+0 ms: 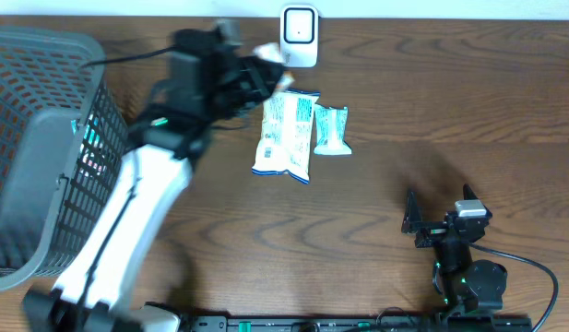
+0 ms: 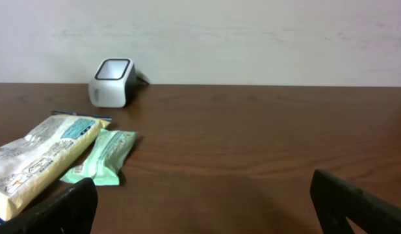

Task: Scan the item barcode
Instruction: 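Lift the Kleenex pack out and carry it toward the scanner, then set the orange Kleenex pack down right of the tissue pack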

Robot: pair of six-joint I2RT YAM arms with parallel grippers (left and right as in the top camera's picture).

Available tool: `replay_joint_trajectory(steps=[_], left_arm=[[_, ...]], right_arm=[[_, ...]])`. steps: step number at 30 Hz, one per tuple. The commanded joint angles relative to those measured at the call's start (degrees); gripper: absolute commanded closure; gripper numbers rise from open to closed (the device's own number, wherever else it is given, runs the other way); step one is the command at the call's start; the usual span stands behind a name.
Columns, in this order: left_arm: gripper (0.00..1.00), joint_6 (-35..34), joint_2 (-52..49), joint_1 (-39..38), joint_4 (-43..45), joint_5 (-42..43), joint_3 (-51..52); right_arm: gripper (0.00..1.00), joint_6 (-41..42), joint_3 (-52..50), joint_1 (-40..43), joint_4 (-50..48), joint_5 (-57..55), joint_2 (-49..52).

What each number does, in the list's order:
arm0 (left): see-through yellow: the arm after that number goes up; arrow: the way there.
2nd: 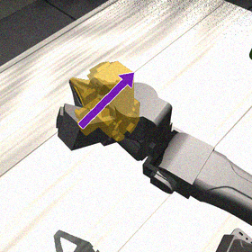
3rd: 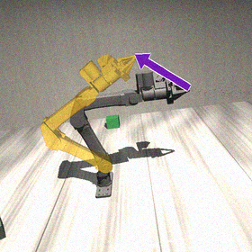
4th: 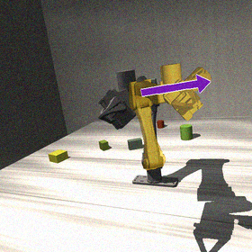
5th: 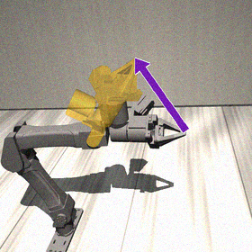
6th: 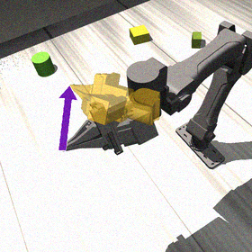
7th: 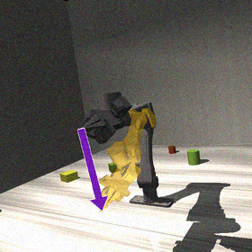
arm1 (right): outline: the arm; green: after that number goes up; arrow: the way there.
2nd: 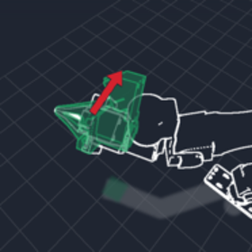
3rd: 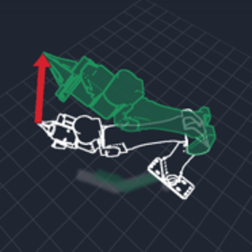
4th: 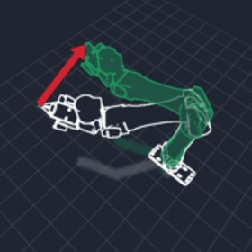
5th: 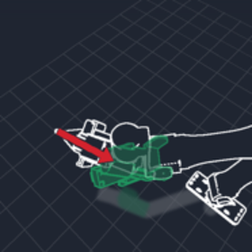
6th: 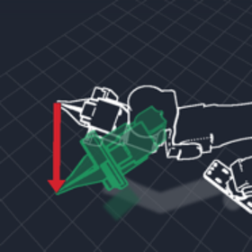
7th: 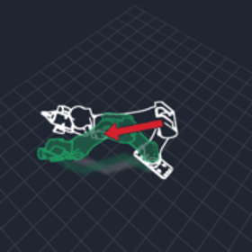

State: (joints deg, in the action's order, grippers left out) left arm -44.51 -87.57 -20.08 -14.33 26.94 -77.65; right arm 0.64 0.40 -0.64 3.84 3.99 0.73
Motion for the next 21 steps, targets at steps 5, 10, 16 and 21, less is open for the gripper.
replay_joint_trajectory(steps=[5, 10, 16, 21], left_arm=[[0.83, 1.14, -13.79, -10.95, 11.54, -8.96, -1.11], [0.66, 1.11, -20.74, -15.5, 12.31, -15.96, -1.11], [0.61, 1.14, -27.45, -19.63, 16.28, -16.02, -1.11], [0.51, 1.14, -29.79, -21.16, 18.84, -16.37, -1.11]], right_arm=[[0.01, 0.59, -0.07, 0.28, 0.26, -0.44, -0.31], [0.01, 0.59, -0.04, 0.28, 0.26, -0.44, -0.31], [0.01, 0.59, -0.07, 0.28, 0.26, -0.44, -0.31], [0.01, 0.59, -0.07, 0.28, 0.26, -0.44, -0.31]])
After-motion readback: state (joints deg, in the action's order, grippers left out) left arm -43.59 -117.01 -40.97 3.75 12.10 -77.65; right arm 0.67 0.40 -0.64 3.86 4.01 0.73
